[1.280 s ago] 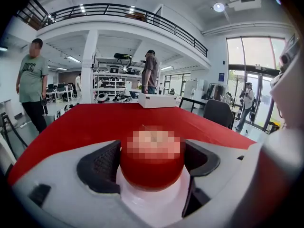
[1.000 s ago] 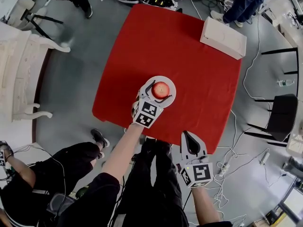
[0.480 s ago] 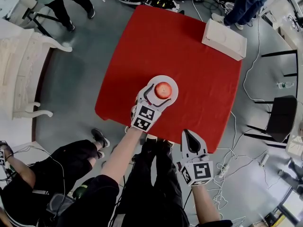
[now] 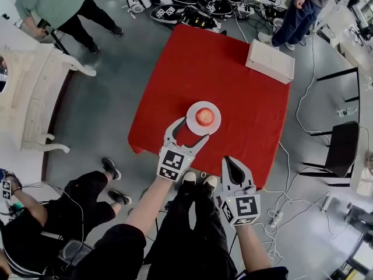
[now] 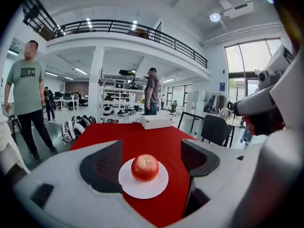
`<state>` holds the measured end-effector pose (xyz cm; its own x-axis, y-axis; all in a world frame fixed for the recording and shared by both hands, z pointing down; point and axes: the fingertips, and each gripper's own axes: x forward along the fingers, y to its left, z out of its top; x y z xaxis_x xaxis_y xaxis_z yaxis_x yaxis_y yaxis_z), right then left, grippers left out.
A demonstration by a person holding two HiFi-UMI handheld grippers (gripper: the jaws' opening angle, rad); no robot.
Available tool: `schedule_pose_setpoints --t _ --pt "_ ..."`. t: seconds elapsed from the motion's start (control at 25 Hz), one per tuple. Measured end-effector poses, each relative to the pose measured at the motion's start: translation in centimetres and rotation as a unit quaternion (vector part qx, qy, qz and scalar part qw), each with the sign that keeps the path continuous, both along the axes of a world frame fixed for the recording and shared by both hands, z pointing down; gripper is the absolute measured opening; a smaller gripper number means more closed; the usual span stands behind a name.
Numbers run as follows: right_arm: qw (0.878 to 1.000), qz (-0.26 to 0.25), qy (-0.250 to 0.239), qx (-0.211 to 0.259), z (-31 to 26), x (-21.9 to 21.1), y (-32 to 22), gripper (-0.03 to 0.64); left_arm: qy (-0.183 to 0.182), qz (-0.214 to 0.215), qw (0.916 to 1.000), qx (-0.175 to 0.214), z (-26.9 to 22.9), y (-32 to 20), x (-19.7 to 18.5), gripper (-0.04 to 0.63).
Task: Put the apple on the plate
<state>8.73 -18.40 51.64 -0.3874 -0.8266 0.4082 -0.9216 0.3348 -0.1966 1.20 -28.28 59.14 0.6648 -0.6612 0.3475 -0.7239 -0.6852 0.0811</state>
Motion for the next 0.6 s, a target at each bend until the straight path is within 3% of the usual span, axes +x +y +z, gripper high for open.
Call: schedule_pose_setpoints --t 0.08,0.28,0.4,0.6 --pt "1.000 -0.003 -0.002 0.011 -1.6 -0.2 0.2 0.011 0.012 -0.004 0.9997 0.019 -2.8 1.0 -0.4 0.360" --pt "0.999 -0.012 -0.008 0.042 -5.4 -0.4 0.1 0.011 0.019 -0.018 0.9955 0.091 -9.6 2.9 -1.3 0.158" --pt "0.998 -0.022 -0.007 0.059 -7.6 -0.8 0.6 0.011 0.026 -0.022 0.9932 0.112 -12.7 4.5 -1.7 0.015" --pt "0.996 -0.032 -0.003 0.079 -10.2 -1.1 1.8 0.011 0.035 -0.008 0.9943 0.100 -16.4 7.5 -1.1 0.006"
